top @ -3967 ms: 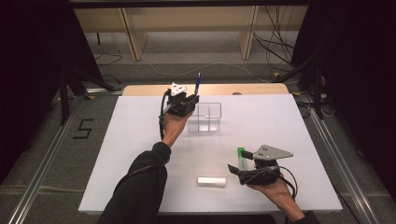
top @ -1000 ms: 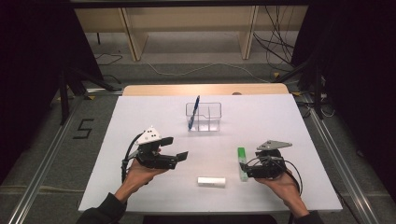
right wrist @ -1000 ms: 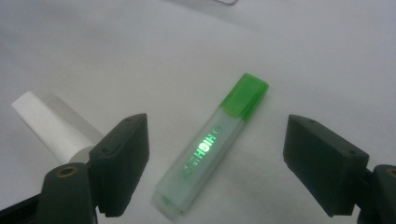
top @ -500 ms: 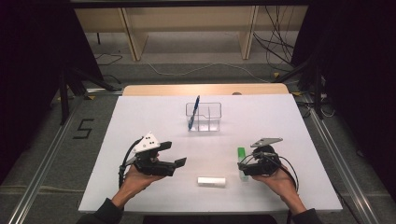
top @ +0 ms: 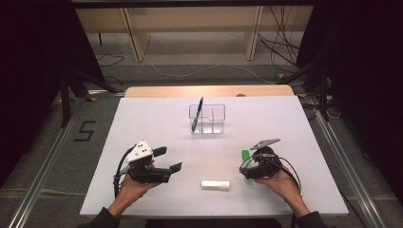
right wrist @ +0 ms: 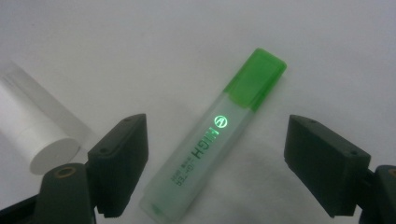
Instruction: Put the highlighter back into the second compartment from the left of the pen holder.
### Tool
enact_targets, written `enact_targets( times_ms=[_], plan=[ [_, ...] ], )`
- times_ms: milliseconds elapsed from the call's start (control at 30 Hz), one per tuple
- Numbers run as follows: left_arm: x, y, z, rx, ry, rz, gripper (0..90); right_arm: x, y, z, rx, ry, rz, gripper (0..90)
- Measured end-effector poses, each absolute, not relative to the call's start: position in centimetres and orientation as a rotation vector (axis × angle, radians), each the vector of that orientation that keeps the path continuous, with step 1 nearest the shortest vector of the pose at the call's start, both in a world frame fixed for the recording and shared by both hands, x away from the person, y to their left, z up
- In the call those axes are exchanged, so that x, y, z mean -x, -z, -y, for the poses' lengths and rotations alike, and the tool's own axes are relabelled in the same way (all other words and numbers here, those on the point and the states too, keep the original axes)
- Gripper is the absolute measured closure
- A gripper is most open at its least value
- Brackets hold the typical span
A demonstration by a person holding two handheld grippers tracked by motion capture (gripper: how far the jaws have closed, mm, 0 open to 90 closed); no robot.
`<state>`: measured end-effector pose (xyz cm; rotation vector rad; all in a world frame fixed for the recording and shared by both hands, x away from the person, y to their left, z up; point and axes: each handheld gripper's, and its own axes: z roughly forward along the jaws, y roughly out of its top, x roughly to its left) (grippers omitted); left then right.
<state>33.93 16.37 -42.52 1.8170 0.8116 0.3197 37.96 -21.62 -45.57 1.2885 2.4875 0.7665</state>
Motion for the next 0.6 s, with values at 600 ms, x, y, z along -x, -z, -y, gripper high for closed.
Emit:
enact_targets(
  times_ms=[600],
  plan=[
    [-33.6, 42.8, -15.9, -1.831, -0.303, -0.781, 15.7, -39.9, 46.0, 20.6, -1.319, -0.583, -2.597, 30.0]
  ],
)
